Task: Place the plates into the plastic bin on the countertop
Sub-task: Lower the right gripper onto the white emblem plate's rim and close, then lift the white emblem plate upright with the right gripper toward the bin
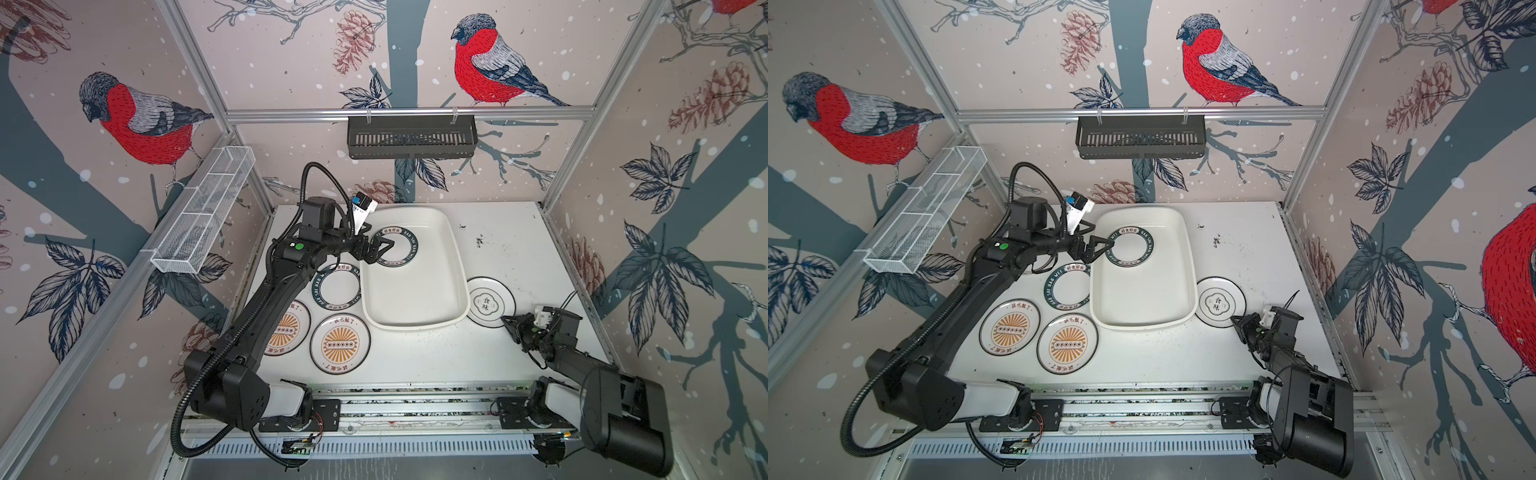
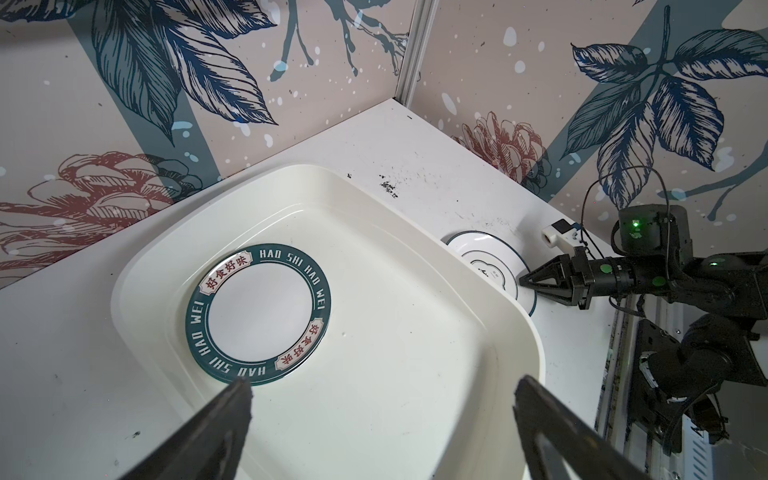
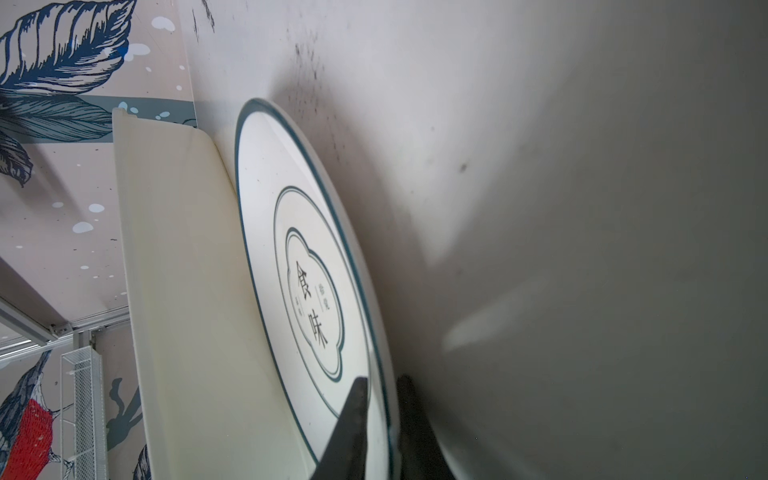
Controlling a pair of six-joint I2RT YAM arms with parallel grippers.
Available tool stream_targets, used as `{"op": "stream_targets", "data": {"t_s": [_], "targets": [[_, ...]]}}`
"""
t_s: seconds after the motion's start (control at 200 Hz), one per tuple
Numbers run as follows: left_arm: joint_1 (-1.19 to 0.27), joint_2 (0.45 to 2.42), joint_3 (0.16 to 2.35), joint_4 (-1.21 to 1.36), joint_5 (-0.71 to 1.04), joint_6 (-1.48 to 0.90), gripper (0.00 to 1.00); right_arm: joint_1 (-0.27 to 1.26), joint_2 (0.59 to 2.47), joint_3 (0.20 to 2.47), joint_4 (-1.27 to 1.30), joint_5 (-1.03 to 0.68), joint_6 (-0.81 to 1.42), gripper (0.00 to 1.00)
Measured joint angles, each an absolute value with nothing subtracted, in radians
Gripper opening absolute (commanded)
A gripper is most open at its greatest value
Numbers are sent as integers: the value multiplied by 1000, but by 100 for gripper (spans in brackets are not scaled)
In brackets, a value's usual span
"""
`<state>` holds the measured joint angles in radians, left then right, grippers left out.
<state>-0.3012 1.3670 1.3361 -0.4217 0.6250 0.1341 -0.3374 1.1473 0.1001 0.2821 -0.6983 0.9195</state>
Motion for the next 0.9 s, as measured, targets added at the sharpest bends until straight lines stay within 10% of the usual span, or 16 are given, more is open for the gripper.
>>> {"op": "stream_targets", "data": {"t_s": [0.901], "targets": [[-305, 1363, 1336, -422, 616, 135, 98, -367, 1179, 87, 390, -725, 965, 3]]}}
